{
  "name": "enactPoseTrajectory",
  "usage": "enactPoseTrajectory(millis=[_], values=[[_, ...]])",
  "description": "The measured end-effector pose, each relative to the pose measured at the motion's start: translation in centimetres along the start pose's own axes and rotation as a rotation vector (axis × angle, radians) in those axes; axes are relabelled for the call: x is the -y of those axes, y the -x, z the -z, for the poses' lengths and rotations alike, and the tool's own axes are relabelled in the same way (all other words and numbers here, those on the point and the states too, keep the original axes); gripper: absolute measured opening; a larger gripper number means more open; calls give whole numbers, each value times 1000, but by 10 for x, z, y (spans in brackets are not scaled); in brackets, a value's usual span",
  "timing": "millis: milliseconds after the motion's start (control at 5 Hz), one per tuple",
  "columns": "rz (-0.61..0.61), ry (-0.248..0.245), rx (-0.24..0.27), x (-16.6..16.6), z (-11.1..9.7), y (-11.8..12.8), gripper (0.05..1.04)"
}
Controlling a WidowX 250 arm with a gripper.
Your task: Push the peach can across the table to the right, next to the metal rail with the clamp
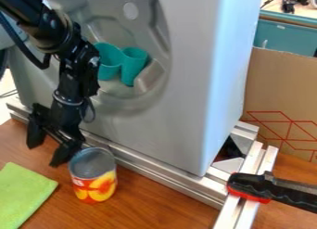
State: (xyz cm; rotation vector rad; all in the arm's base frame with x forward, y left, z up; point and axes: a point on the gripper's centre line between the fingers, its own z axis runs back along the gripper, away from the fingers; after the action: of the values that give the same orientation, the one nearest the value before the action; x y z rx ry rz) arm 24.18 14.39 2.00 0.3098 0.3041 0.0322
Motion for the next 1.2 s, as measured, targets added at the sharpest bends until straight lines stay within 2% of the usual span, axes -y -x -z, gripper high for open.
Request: enactPoseTrajectory(millis=[200,400,600,1000,1200], values=[[46,99,30,24,3,1,1001],[91,154,100,54,-16,2,1001],[131,207,129,87,-34,3,1001],[180,310,137,132,-57,3,1000],[167,335,131,138,-58,4,1000]])
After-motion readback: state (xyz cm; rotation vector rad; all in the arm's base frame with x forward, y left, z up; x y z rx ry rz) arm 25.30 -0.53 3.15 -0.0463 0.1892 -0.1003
